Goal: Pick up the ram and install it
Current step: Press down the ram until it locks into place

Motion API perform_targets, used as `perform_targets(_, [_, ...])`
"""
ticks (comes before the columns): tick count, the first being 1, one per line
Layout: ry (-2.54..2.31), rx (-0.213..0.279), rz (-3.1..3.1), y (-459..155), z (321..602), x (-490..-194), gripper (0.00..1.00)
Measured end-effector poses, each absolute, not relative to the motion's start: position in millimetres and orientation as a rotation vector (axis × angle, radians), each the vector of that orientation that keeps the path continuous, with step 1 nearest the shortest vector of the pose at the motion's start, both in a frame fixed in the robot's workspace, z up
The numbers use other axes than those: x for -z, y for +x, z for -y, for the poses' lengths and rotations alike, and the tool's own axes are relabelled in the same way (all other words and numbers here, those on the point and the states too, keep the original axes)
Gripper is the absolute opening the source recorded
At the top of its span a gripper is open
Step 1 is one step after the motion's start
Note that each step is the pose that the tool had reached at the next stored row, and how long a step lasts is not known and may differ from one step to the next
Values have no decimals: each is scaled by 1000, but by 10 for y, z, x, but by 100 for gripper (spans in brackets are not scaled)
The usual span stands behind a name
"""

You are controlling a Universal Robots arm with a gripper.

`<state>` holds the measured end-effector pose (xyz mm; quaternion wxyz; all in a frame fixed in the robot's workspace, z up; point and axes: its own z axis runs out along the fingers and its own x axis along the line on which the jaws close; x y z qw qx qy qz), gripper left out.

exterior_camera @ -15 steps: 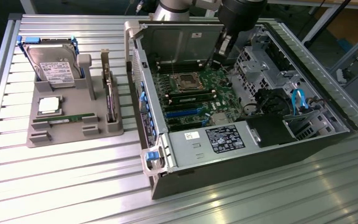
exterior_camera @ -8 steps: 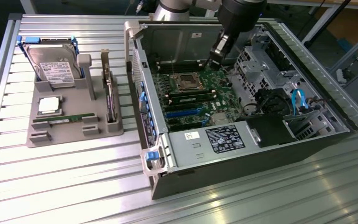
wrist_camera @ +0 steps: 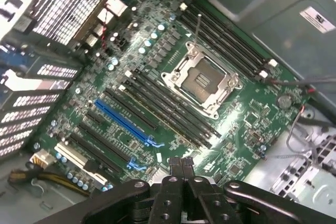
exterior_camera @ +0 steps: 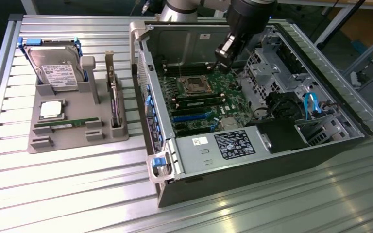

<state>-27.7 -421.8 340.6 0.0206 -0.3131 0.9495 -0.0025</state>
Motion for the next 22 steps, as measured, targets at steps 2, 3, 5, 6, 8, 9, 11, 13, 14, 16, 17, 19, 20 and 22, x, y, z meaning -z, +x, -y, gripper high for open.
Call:
perform_targets(2, [-893, 9, -2969, -277, 4218, -3398, 10])
perform_targets(3, [-851, 10, -2982, -277, 4218, -3394, 10])
perform_targets(5, [-777, 12, -3002, -277, 4218, -3389, 10])
perform_targets(6, [-753, 12, -3008, -277, 4218, -3388, 10])
perform_targets(8, [-675, 14, -3027, -277, 4218, -3383, 10])
perform_targets(9, [-651, 14, -3032, -277, 4218, -3381, 10])
perform_targets(11, [-602, 15, -3042, -277, 4218, -3378, 10])
perform_targets(13, [-577, 16, -3047, -277, 4219, -3378, 10])
perform_targets(14, [-577, 16, -3047, -277, 4219, -3378, 10])
perform_targets(16, [-577, 16, -3049, -277, 4218, -3377, 10])
perform_targets(17, [-576, 12, -3061, -274, 4218, -3376, 10])
perform_targets(19, [-577, 3, -3095, -266, 4219, -3376, 10])
perform_targets(20, [-577, 3, -3095, -267, 4219, -3377, 10])
perform_targets(22, [-541, 3, -3101, -266, 4219, -3373, 10])
